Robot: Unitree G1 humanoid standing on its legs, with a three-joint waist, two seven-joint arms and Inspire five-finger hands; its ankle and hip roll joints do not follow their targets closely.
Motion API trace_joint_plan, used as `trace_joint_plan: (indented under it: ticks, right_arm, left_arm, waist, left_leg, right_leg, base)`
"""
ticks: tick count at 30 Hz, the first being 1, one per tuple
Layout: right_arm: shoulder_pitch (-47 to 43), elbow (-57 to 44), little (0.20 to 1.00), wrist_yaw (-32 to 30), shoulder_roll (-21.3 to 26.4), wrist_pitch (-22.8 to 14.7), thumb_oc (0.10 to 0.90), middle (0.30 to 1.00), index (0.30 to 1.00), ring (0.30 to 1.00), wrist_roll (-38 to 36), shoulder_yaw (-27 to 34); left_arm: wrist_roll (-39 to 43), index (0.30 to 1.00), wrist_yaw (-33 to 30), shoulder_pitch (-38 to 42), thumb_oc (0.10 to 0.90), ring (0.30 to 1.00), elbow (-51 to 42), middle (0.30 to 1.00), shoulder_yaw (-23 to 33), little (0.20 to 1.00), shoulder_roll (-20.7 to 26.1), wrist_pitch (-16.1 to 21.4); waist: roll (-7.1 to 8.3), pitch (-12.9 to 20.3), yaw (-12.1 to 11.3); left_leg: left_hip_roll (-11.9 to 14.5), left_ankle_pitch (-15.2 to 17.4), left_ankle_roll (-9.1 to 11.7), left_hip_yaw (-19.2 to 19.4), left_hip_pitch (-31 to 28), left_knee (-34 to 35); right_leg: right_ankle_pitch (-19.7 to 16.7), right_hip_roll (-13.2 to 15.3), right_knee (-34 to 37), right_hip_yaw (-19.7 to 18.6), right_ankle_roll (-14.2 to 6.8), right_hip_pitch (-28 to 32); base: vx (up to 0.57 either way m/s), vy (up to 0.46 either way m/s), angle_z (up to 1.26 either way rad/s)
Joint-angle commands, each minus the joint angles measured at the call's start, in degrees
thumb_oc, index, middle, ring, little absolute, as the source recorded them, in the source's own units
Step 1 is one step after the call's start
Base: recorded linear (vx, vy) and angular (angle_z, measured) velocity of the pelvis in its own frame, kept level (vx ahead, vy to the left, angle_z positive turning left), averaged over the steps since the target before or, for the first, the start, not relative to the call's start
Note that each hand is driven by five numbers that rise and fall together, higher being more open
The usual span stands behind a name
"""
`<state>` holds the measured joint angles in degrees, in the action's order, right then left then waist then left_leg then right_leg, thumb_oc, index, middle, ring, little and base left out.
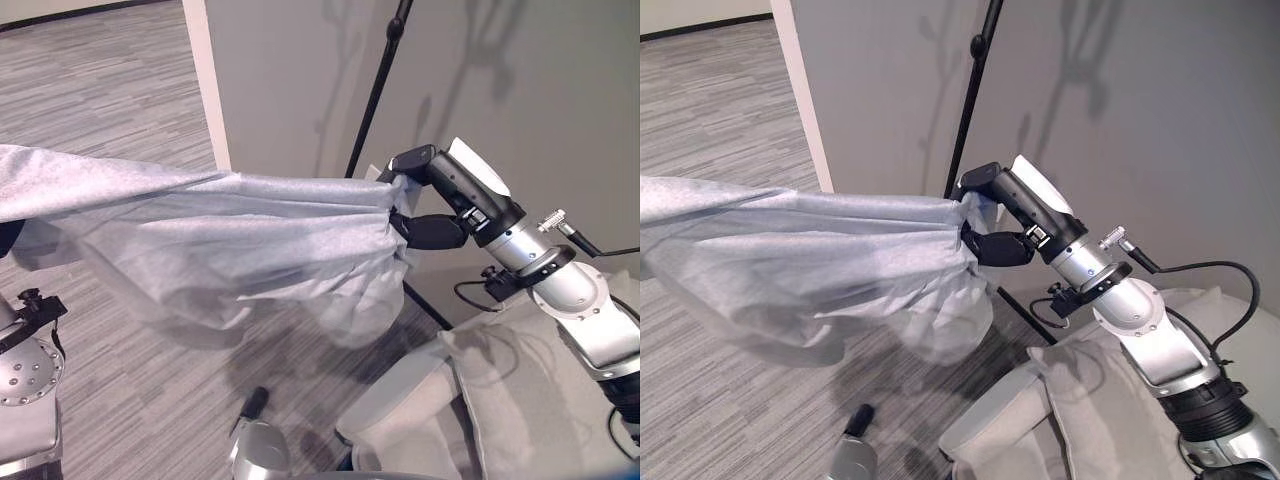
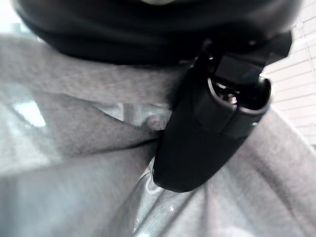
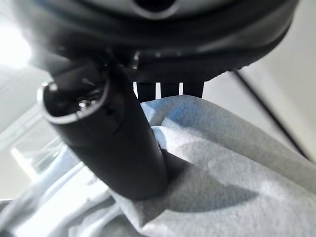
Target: Hang the clothes on the sofa on the clothes rack.
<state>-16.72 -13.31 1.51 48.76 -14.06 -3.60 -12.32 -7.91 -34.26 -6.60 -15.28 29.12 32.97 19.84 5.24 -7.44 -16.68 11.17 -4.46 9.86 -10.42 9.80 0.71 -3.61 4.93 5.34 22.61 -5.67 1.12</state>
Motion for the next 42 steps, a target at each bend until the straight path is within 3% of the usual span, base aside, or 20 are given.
trace_joint_plan:
  ticks: [1,2,4,7,10,13,15,17,19,21,22,25,26,27,30,32,35,37,38,42]
  right_arm:
    - [-5.2,-2.2,0.3,-14.4,-6.6,-3.1,0.4,0.3,0.3,0.3,8.5,7.9]
    - [-5.1,-2.3,0.3,-14.4,-6.7,-3.1,0.4,0.3,0.3,0.3,8.7,8.0]
    - [-3.4,-3.1,0.3,-19.0,-12.6,-0.9,0.4,0.3,0.3,0.3,12.3,9.2]
    - [2.5,-5.0,0.3,-23.8,-15.8,2.2,0.4,0.3,0.3,0.3,19.2,14.3]
    - [8.8,-6.6,0.3,-30.3,-19.4,8.5,0.4,0.3,0.3,0.3,31.8,19.5]
    - [8.8,-5.3,0.3,-34.0,-22.2,11.9,0.4,0.3,0.3,0.3,33.0,20.8]
    - [7.9,-4.5,0.3,-38.3,-24.9,17.6,0.4,0.3,0.3,0.3,37.1,22.8]
    - [9.3,-6.0,0.3,-39.2,-25.0,20.3,0.4,0.3,0.3,0.3,41.1,26.0]
    - [9.6,-6.4,0.3,-39.0,-25.0,20.5,0.4,0.3,0.3,0.3,41.3,26.2]
    - [10.8,-7.1,0.3,-39.1,-24.5,20.2,0.4,0.3,0.3,0.3,43.3,27.6]
    - [10.9,-7.2,0.3,-39.1,-24.5,20.1,0.4,0.3,0.3,0.3,43.3,27.6]
    - [11.2,-7.6,0.3,-39.5,-24.7,18.6,0.4,0.3,0.3,0.3,42.4,27.4]
    - [11.0,-7.2,0.3,-40.2,-24.8,17.1,0.4,0.3,0.3,0.3,40.8,26.8]
    - [11.0,-7.2,0.3,-40.6,-24.8,16.5,0.4,0.3,0.3,0.3,40.2,26.3]
    - [11.7,-6.7,0.3,-40.6,-24.1,14.3,0.4,0.3,0.3,0.3,38.5,25.2]
    - [12.8,-6.8,0.3,-39.6,-23.5,13.1,0.4,0.3,0.3,0.3,37.5,25.2]
    - [13.0,-7.0,0.3,-37.7,-22.9,11.6,0.4,0.3,0.3,0.3,35.8,23.5]
    - [12.7,-6.8,0.3,-37.1,-21.8,10.4,0.4,0.3,0.3,0.3,35.0,23.0]
    - [12.1,-6.5,0.3,-37.0,-21.2,10.3,0.4,0.3,0.3,0.3,34.5,23.0]
    - [9.8,-5.3,0.3,-37.3,-19.7,10.1,0.4,0.3,0.3,0.3,33.8,22.1]
  left_arm:
    - [-3.0,0.3,-6.0,5.6,0.4,0.3,0.9,0.3,3.1,0.3,7.2,1.9]
    - [-3.1,0.3,-6.1,5.6,0.4,0.3,1.1,0.3,3.0,0.3,7.3,1.9]
    - [-4.4,0.3,-8.7,7.6,0.4,0.3,2.5,0.3,1.3,0.3,7.0,1.0]
    - [-5.2,0.3,-9.3,9.4,0.4,0.3,2.1,0.3,-1.8,0.3,3.9,0.5]
    - [-4.7,0.3,-8.6,11.2,0.4,0.3,2.3,0.3,-7.4,0.3,2.2,-0.2]
    - [-5.1,0.3,-7.8,11.8,0.4,0.3,2.2,0.3,-10.1,0.3,2.6,-1.2]
    - [-5.1,0.3,-6.1,11.1,0.4,0.3,1.3,0.3,-13.4,0.3,1.0,-1.9]
    - [-5.6,0.3,-3.3,8.2,0.4,0.3,-0.5,0.3,-15.1,0.3,-1.2,-1.7]
    - [-5.6,0.3,-3.2,8.0,0.4,0.3,-0.7,0.3,-15.1,0.3,-1.4,-1.8]
    - [-5.8,0.3,-0.8,6.1,0.4,0.3,-0.5,0.3,-17.6,0.3,-2.0,-1.4]
    - [-5.8,0.3,-0.8,6.1,0.4,0.3,-0.6,0.3,-17.6,0.3,-2.1,-1.4]
    - [-5.9,0.3,0.0,5.1,0.4,0.3,0.0,0.3,-18.2,0.3,-2.5,-1.7]
    - [-5.8,0.3,-0.3,6.1,0.4,0.3,0.9,0.3,-18.3,0.3,-2.7,-1.7]
    - [-5.9,0.3,-0.3,6.6,0.4,0.3,1.2,0.3,-18.8,0.3,-2.7,-1.8]
    - [-8.1,0.3,-0.6,9.3,0.4,0.3,2.9,0.3,-20.2,0.3,-2.3,-1.8]
    - [-9.2,0.3,-0.2,9.2,0.4,0.3,3.1,0.3,-20.0,0.3,-2.0,-1.9]
    - [-7.8,0.3,-0.2,7.7,0.4,0.3,2.5,0.3,-18.6,0.3,-2.4,-1.7]
    - [-7.2,0.3,-0.4,7.2,0.4,0.3,2.3,0.3,-18.0,0.3,-2.8,-1.2]
    - [-6.4,0.3,-0.6,7.7,0.4,0.3,2.3,0.3,-18.1,0.3,-3.0,-0.8]
    - [-5.8,0.3,-1.7,7.6,0.4,0.3,3.0,0.3,-17.3,0.3,-3.8,-0.7]
  waist:
    - [1.56,1.4,0.0]
    - [1.61,1.4,0.0]
    - [0.14,1.8,1.8]
    - [-1.95,4.5,4.5]
    - [-0.34,6.2,5.2]
    - [0.26,6.3,5.8]
    - [0.77,5.1,6.4]
    - [0.2,4.2,7.4]
    - [0.27,4.0,7.4]
    - [-0.64,3.5,9.1]
    - [-0.68,3.5,9.0]
    - [-1.14,2.6,10.0]
    - [-1.21,1.8,11.2]
    - [-1.11,1.4,11.7]
    - [-1.01,1.7,12.8]
    - [-0.45,2.8,13.0]
    - [-1.2,4.8,12.4]
    - [-1.61,4.3,11.7]
    - [-1.29,2.5,11.0]
    - [-1.53,1.0,9.2]
  left_leg:
    - [8.9,-0.7,1.2,0.6,-2.6,1.5]
    - [9.1,-0.9,1.3,0.6,-2.8,1.8]
    - [10.7,-2.2,2.0,0.1,-2.4,4.3]
    - [8.7,0.3,2.4,1.3,-4.2,4.3]
    - [1.5,3.6,-1.0,1.4,-6.7,4.2]
    - [-1.8,5.9,-3.1,2.8,-9.5,4.3]
    - [-7.3,7.4,-6.7,5.4,-13.9,4.3]
    - [-9.7,9.5,-9.3,7.0,-17.8,4.3]
    - [-10.0,9.1,-9.4,6.9,-17.8,4.3]
    - [-11.3,9.9,-11.4,7.6,-20.0,4.3]
    - [-11.3,9.6,-11.4,7.8,-19.9,4.3]
    - [-12.7,9.2,-12.6,8.5,-21.8,4.3]
    - [-13.7,8.7,-12.8,7.7,-22.6,4.3]
    - [-14.2,8.7,-12.9,7.4,-22.9,4.3]
    - [-14.7,9.6,-12.7,5.8,-23.2,4.3]
    - [-14.9,9.9,-12.6,5.4,-23.5,4.3]
    - [-13.6,11.6,-11.8,7.1,-24.0,1.9]
    - [-13.1,13.4,-9.4,9.1,-19.1,-9.4]
    - [-13.0,9.4,-6.0,9.4,-12.1,-22.1]
    - [-11.9,6.1,-4.3,9.0,-2.6,-34.8]
  right_leg:
    - [1.3,4.7,-0.3,-2.7,-5.1,3.6]
    - [1.3,4.6,-0.3,-2.7,-5.0,3.6]
    - [1.3,6.7,-0.4,-4.2,-6.0,3.7]
    - [-0.1,10.8,-0.7,-3.6,-7.5,4.1]
    - [-3.6,17.6,-3.5,-2.5,-8.9,4.7]
    - [-5.9,20.4,-6.9,-2.8,-9.0,4.2]
    - [-13.0,26.4,-13.0,-1.7,-8.9,2.7]
    - [-12.3,27.3,-20.2,1.8,-7.9,2.6]
    - [-12.4,27.7,-20.4,1.9,-7.7,2.6]
    - [-7.1,20.4,-23.8,0.5,-6.4,-0.4]
    - [-7.3,20.3,-23.7,0.5,-6.0,-0.6]
    - [-4.4,11.3,-24.0,0.1,-4.9,-6.0]
    - [-5.2,6.3,-23.0,-2.1,-4.5,-10.1]
    - [-5.7,4.9,-22.4,-2.7,-4.4,-11.5]
    - [-4.0,1.5,-18.0,-5.6,-3.3,-11.1]
    - [-3.8,0.5,-14.4,-6.3,-2.2,-9.0]
    - [-2.9,0.4,-10.2,-5.5,-1.9,-5.2]
    - [-2.3,-0.2,-6.1,-5.3,-0.9,-0.6]
    - [-2.8,0.3,-4.7,-5.7,0.0,0.9]
    - [-1.5,-0.4,-2.3,-6.3,1.8,3.0]
  base:
    - [0.03,0.233,-0.1]
    - [0.01,0.428,-0.1]
    - [0.01,0.55,0.0]
    - [0.07,0.617,0.11]
    - [0.1,0.582,0.37]
    - [0.08,0.368,0.32]
    - [0.05,0.681,-0.1]
    - [0.09,0.547,-0.37]
    - [0.02,0.201,-0.11]
    - [0.06,0.315,0.03]
    - [0.08,0.278,-0.15]
    - [0.04,0.209,-0.16]
    - [0.02,0.214,-0.23]
    - [0.01,0.148,-0.1]
    - [0.09,0.067,0.13]
    - [0.14,-0.013,0.66]
    - [0.15,-0.012,0.34]
    - [0.0,-0.038,0.1]
    - [-0.09,-0.023,-0.02]
    - [-0.06,0.059,-0.01]
